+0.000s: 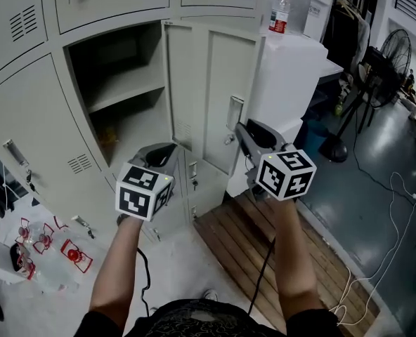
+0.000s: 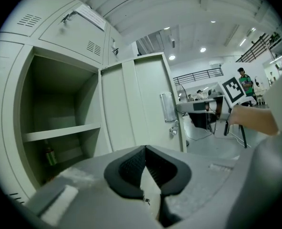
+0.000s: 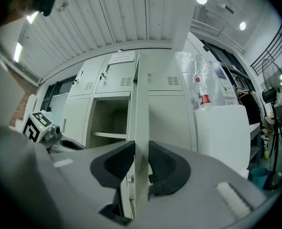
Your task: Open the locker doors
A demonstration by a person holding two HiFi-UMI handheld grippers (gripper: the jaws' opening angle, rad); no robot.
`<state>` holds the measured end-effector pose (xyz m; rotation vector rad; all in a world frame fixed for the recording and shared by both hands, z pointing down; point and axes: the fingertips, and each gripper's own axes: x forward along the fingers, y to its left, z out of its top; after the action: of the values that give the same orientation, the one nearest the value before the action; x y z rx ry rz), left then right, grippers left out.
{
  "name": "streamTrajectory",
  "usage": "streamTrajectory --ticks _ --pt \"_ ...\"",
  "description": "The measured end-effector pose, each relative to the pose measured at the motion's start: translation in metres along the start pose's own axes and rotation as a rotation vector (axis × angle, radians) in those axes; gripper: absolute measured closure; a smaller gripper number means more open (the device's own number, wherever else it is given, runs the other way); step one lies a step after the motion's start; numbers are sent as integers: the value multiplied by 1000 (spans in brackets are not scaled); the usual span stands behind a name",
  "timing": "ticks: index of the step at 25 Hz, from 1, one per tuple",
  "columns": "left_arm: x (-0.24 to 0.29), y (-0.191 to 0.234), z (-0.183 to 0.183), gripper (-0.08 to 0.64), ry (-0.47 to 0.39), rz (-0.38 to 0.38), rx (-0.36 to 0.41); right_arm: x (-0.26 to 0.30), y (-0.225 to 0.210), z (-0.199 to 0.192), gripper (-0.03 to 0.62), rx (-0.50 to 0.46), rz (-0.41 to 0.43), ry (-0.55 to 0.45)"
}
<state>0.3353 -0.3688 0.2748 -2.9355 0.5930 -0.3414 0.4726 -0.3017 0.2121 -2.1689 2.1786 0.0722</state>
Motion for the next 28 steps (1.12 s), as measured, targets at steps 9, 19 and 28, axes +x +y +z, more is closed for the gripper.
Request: streamTrajectory --ticks 9,19,28 --pt "-32 11 -12 557 20 17 -2 -26 10 19 483 9 -73 -53" --pt "-109 67 -32 557 23 129 -39 9 112 3 477 3 50 -22" --pt "-199 139 -57 557 17 296 -88 65 238 -19 453 2 232 26"
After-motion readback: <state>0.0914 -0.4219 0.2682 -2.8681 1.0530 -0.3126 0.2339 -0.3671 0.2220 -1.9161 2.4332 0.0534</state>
